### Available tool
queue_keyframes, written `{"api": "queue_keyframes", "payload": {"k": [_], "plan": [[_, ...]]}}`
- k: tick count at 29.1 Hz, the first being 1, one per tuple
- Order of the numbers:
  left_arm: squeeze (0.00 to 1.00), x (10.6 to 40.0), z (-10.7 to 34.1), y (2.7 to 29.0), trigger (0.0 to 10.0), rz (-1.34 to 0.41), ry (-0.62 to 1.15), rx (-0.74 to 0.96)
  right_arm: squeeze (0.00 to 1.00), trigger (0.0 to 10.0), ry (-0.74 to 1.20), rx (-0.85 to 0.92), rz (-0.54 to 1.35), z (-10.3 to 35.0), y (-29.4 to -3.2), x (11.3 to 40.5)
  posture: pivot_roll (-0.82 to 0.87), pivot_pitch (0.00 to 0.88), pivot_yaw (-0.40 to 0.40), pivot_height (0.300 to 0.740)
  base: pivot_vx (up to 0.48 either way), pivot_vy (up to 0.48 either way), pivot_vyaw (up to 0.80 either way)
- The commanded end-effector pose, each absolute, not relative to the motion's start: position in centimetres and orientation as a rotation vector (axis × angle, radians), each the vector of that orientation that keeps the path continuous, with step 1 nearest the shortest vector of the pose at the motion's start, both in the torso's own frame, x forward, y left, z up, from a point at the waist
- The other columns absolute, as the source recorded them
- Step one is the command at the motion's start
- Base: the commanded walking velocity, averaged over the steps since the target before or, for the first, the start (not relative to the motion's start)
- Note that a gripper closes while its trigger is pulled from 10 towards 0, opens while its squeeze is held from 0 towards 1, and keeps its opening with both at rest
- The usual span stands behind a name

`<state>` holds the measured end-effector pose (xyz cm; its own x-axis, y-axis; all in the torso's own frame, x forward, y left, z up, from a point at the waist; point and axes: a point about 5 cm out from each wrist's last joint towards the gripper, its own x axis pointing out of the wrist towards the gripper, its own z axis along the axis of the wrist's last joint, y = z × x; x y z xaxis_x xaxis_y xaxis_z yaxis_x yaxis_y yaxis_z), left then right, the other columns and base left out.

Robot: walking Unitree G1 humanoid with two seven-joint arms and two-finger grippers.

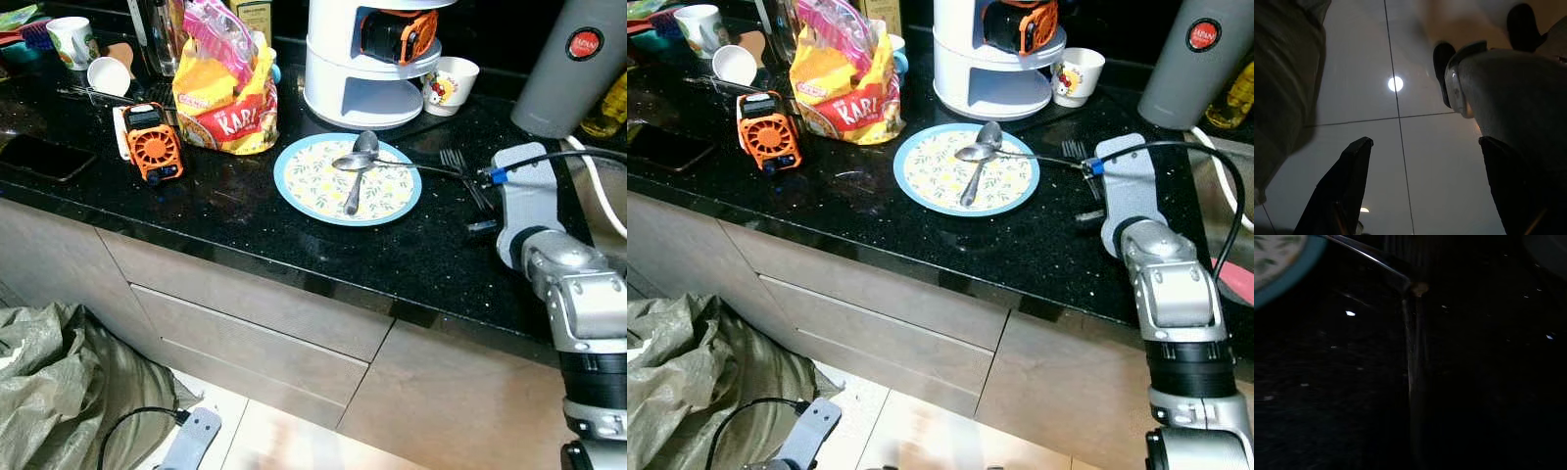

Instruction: Kitchen organization

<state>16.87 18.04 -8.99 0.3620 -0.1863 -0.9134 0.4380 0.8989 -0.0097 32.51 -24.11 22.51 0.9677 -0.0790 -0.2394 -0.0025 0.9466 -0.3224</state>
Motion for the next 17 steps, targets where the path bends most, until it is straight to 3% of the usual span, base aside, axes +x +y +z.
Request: {"api": "queue_keyframes", "payload": {"k": [1,5,9,10,12,13,14,17], "plan": [[0.00,16.1,-9.3,17.5,10.0,-0.452,1.162,0.240,1.00,10.0,0.250,-0.306,0.005,22.5,-23.5,32.3,0.00,0.092,-0.029,0.740,0.000,0.000,0.00],[0.00,15.9,-9.3,18.1,10.0,-0.451,1.165,0.245,1.00,10.0,0.226,-0.268,0.047,22.9,-22.9,32.3,0.00,0.094,-0.026,0.740,0.000,0.000,0.00],[0.00,15.7,-9.3,18.6,10.0,-0.451,1.170,0.253,1.00,10.0,0.139,-0.124,0.144,24.5,-21.7,32.2,0.00,0.094,-0.026,0.740,0.000,0.000,0.00],[0.00,15.7,-9.4,18.6,10.0,-0.451,1.172,0.254,0.86,10.0,0.122,-0.116,0.132,24.9,-21.9,32.3,0.00,0.094,-0.026,0.740,0.000,0.000,0.00],[0.00,15.7,-9.4,18.6,10.0,-0.451,1.172,0.254,0.86,10.0,0.122,-0.116,0.132,24.9,-21.9,32.3,0.00,0.094,-0.026,0.740,0.000,0.000,0.00],[0.00,15.6,-9.4,18.6,10.0,-0.452,1.173,0.255,0.65,10.0,0.110,-0.115,0.117,25.1,-22.0,32.3,0.00,0.094,-0.026,0.740,0.000,0.000,0.00],[0.00,15.6,-9.4,18.6,10.0,-0.454,1.174,0.256,0.00,10.0,0.101,-0.133,0.078,25.3,-22.3,32.6,0.00,0.097,-0.022,0.740,0.000,0.000,0.00],[0.00,15.7,-9.4,18.0,10.0,-0.463,1.175,0.257,0.00,10.0,0.099,-0.158,0.006,25.4,-22.7,33.2,0.00,0.097,-0.022,0.740,0.000,0.000,0.00]]}}
